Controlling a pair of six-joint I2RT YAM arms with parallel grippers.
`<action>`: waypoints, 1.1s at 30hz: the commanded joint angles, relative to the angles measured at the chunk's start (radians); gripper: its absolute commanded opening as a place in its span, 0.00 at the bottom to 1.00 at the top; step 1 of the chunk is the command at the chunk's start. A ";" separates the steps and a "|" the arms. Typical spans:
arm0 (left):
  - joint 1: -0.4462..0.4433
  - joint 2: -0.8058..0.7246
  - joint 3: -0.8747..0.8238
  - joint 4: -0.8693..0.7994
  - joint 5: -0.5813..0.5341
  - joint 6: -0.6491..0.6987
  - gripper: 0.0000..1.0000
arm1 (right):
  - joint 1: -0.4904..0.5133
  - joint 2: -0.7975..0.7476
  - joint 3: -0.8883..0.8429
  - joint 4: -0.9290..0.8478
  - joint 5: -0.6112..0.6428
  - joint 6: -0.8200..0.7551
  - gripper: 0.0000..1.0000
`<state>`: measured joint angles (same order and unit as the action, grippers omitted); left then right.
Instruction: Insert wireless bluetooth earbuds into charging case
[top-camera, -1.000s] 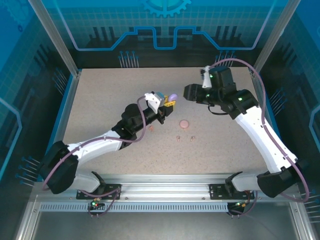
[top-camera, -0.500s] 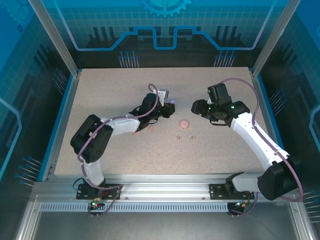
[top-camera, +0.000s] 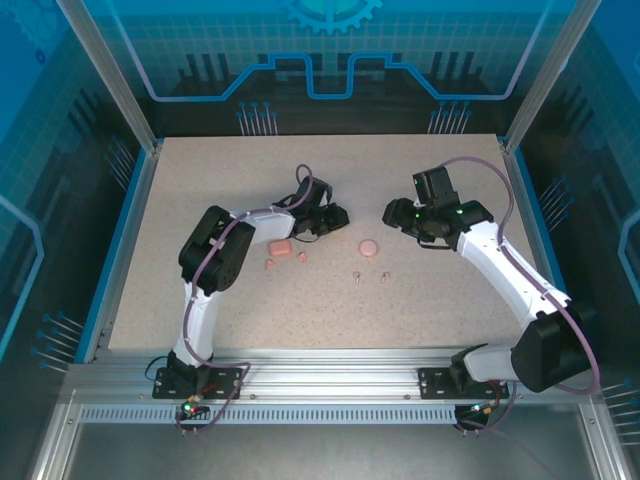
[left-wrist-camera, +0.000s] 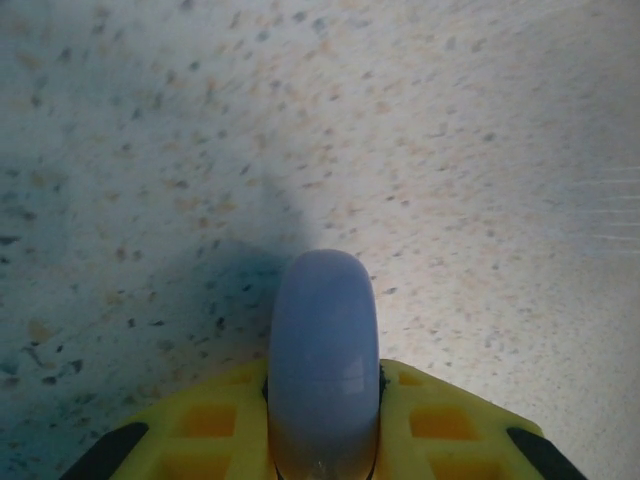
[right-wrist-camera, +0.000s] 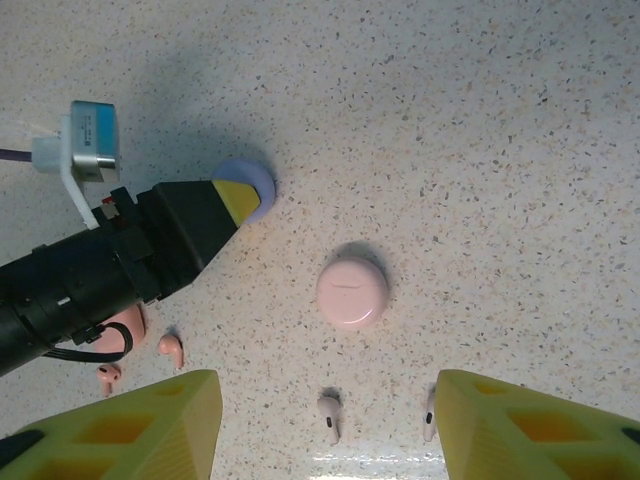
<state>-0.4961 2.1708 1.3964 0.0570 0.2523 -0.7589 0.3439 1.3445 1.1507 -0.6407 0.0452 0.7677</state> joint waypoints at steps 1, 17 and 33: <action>0.000 0.015 0.053 -0.100 0.035 -0.042 0.07 | -0.015 0.019 -0.007 0.012 -0.003 0.016 0.59; 0.045 -0.087 0.133 -0.302 -0.026 0.049 0.68 | 0.033 0.169 0.055 -0.120 0.084 0.027 0.74; 0.080 -0.574 -0.024 -0.291 -0.240 0.210 0.99 | 0.178 0.573 0.321 -0.238 0.185 0.146 0.79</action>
<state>-0.4393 1.6630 1.4391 -0.2447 0.1074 -0.5995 0.5014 1.8576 1.4075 -0.8219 0.2039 0.8623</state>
